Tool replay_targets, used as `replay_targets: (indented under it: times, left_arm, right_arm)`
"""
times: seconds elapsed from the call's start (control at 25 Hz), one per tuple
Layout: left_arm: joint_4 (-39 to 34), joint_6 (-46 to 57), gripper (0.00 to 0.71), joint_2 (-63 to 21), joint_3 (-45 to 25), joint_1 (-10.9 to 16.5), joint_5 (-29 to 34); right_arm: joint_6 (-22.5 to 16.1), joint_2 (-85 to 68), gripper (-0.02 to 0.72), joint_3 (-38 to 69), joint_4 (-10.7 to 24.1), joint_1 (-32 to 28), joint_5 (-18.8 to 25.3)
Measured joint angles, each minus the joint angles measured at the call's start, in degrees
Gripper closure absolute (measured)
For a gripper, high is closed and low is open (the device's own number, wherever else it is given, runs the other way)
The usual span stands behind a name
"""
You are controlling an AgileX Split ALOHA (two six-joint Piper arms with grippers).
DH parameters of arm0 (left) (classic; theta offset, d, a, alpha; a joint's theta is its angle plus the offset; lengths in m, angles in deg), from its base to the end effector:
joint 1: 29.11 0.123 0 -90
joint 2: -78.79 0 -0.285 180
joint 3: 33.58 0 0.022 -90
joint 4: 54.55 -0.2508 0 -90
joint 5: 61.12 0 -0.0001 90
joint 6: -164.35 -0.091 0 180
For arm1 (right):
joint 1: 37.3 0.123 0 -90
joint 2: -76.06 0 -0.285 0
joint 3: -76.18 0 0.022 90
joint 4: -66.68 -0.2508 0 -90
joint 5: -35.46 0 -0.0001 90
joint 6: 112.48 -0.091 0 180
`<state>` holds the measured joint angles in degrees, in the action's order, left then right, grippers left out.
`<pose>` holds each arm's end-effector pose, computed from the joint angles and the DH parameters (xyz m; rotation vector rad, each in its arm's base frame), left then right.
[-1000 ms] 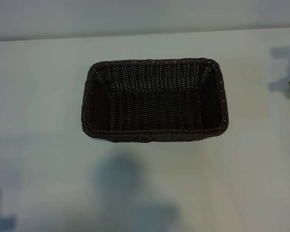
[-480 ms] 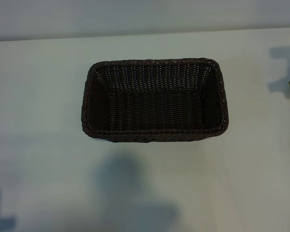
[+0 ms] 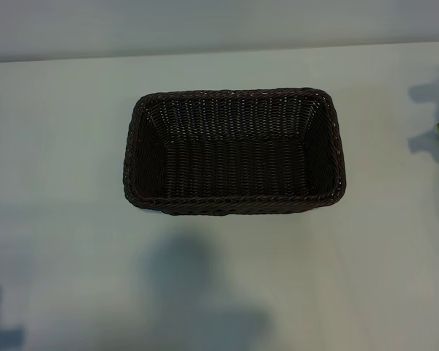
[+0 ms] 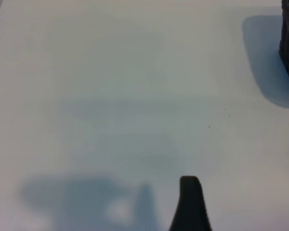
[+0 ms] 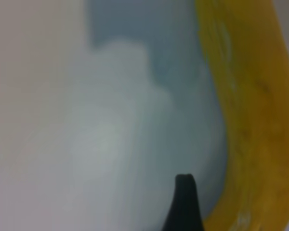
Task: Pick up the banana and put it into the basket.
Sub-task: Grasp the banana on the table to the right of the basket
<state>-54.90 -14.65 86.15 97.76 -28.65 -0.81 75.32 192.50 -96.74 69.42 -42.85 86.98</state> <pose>-0.0055 0.0004 0.2775 -0.0261 2.0302 0.0014 0.3540 -0.0378 0.1674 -0.1031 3.0575 -0.0742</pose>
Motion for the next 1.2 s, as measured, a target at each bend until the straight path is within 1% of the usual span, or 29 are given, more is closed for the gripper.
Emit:
replay_targets:
  times: [0.08,0.28,0.72,0.96,1.04,1.08,1.2]
  left_arm:
    - [0.00,0.00,0.141,0.00,0.00,0.00,0.00]
    - [0.00,0.00,0.141,0.00,0.00,0.00,0.00]
    - [0.00,-0.11,0.142,0.00,0.00,0.00,0.00]
    - [0.00,-0.19,0.142,0.00,0.00,0.00,0.00]
    - [0.00,-0.19,0.142,0.00,0.00,0.00,0.00]
    - [0.00,-0.19,0.142,0.00,0.00,0.00,0.00]
    - [0.00,-0.19,0.142,0.00,0.00,0.00,0.00]
  right_arm:
    - [-0.91,0.95,0.121,0.00,1.49,0.00,-0.24]
    - [-1.96,3.25,0.121,0.00,2.88,0.00,-1.28]
    - [-2.83,5.99,0.121,-0.02,3.11,0.00,-4.00]
    - [-3.17,7.76,0.125,-0.02,3.18,0.00,-4.13]
    - [-3.51,7.89,0.150,-0.02,3.51,0.00,-4.08]
    - [-3.62,7.89,0.175,-0.02,3.77,0.00,-4.02]
    - [-4.86,7.89,0.286,-0.02,4.71,0.00,-4.02]
